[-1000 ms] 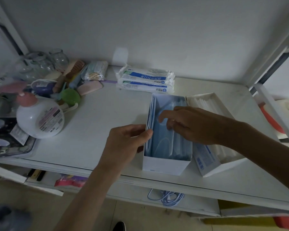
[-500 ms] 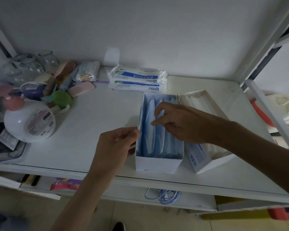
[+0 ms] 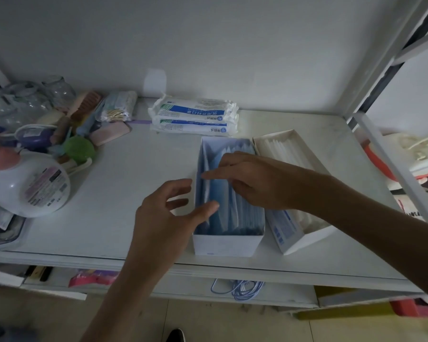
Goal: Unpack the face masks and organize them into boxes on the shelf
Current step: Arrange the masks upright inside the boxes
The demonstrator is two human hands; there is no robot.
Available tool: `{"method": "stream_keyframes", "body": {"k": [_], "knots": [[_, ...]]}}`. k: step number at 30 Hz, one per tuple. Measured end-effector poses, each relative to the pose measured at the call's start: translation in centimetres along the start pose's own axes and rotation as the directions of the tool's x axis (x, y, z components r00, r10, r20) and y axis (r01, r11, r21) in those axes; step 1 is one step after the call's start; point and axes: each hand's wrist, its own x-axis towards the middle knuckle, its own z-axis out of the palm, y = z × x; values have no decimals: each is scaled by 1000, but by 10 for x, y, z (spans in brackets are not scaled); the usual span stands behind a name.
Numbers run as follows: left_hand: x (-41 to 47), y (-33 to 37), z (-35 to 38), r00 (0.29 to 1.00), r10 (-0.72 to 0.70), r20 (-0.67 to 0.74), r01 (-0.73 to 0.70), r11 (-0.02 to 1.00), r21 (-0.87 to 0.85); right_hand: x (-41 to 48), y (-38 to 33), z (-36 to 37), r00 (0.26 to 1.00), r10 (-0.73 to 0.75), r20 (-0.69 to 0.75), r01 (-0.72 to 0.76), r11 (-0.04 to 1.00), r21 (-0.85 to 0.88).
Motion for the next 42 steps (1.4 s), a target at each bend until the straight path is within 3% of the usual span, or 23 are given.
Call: {"method": "stream_keyframes", "body": {"k": [3,9,13,17,21,24,28,31,34,38,42], "knots": [[1,2,1,999,-42,33,45,995,-85,0,3,-2,998,30,-50,-28,999,38],[-1,0,2,998,-62,22,65,983,-171,-1,8,-2,998,-35,-57,31,998,-62],[-2,-3,6,997,-72,-3,71,989,-130,-2,1,-6,988,68,-141,-73,997,-30],[-7,3,10,999,-44,4,45,998,-47,-12,-11,-24,882,317,-350,-305,948,90],[-5,21,20,987,-98,124,91,994,63,-21,-20,-33,898,422,-129,-420,907,40],[-1,25,28,979,-108,170,97,992,76,-24,-28,-34,900,435,30,-433,882,187],[0,23,29,993,-32,115,34,999,-13,-28,-26,-34,861,506,-51,-435,784,444],[0,17,24,994,-22,103,30,997,-75,-35,-23,-28,840,531,-113,-492,832,255],[1,9,21,995,-51,88,65,985,-162,-39,-30,-21,883,469,-3,-469,883,3],[3,7,23,992,-108,70,123,957,-264,-40,-39,-5,900,436,19,-436,897,79],[5,7,25,977,-194,84,211,906,-367,-44,-37,5,923,382,-39,-380,924,48]]}}
